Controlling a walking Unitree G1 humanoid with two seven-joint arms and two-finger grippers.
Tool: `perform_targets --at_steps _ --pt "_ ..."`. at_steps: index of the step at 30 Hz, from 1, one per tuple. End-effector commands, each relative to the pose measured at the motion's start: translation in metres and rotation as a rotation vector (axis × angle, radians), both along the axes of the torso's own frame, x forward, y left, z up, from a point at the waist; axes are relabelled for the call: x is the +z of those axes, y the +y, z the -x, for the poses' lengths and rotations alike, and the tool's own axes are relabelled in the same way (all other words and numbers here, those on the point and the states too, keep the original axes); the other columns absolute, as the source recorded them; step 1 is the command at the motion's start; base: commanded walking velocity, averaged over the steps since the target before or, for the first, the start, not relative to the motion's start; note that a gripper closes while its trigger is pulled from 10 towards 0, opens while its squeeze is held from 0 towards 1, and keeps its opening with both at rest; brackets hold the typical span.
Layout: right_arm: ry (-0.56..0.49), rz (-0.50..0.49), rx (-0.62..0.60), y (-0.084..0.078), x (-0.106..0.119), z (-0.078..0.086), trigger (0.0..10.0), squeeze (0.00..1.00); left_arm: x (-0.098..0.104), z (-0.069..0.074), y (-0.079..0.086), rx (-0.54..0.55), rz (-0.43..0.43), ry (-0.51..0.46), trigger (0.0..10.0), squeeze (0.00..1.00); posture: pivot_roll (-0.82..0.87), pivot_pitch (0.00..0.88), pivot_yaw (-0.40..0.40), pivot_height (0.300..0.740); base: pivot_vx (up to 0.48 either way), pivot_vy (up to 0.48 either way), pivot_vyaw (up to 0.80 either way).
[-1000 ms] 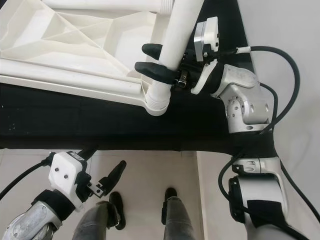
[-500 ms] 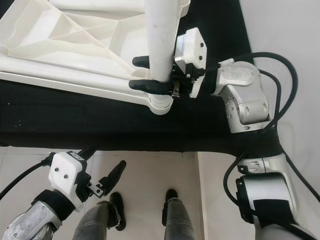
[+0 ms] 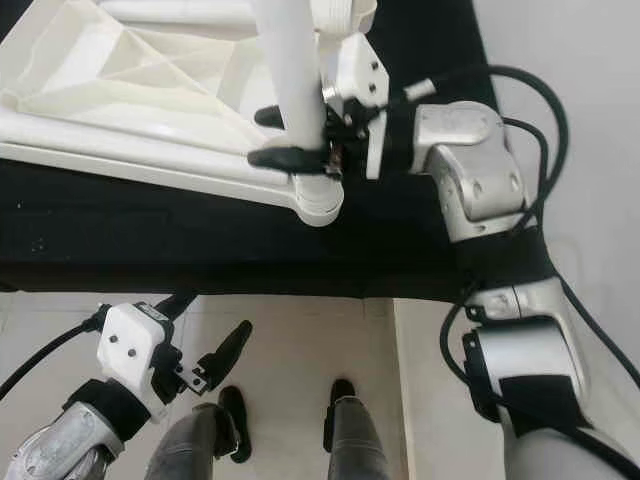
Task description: Building children table
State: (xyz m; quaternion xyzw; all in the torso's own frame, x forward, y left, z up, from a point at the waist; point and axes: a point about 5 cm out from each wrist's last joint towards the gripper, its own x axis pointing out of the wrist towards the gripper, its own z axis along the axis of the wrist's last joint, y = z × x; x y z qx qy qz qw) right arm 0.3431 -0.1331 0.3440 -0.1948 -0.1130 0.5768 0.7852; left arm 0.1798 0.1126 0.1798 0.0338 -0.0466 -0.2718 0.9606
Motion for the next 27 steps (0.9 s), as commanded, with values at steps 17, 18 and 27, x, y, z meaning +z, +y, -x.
perform_targets --at_steps 17,18,27 --pt "0.149 -0.067 -0.112 -0.008 -0.049 -0.006 10.0 0.00 -0.007 0.003 0.000 0.006 -0.009 0.028 10.0 0.00 -0.01 0.413 0.000 0.740 0.000 0.000 0.00" --pt "0.149 -0.067 -0.112 -0.008 -0.049 -0.006 10.0 0.00 -0.007 0.003 0.000 0.006 -0.009 0.028 10.0 0.00 -0.01 0.413 0.000 0.740 0.000 0.000 0.00" --pt "0.124 -0.011 -0.120 -0.006 -0.066 -0.001 10.0 0.00 -0.006 0.002 0.000 0.007 -0.010 0.025 10.0 0.00 -0.01 0.418 0.004 0.740 0.000 0.000 0.00"
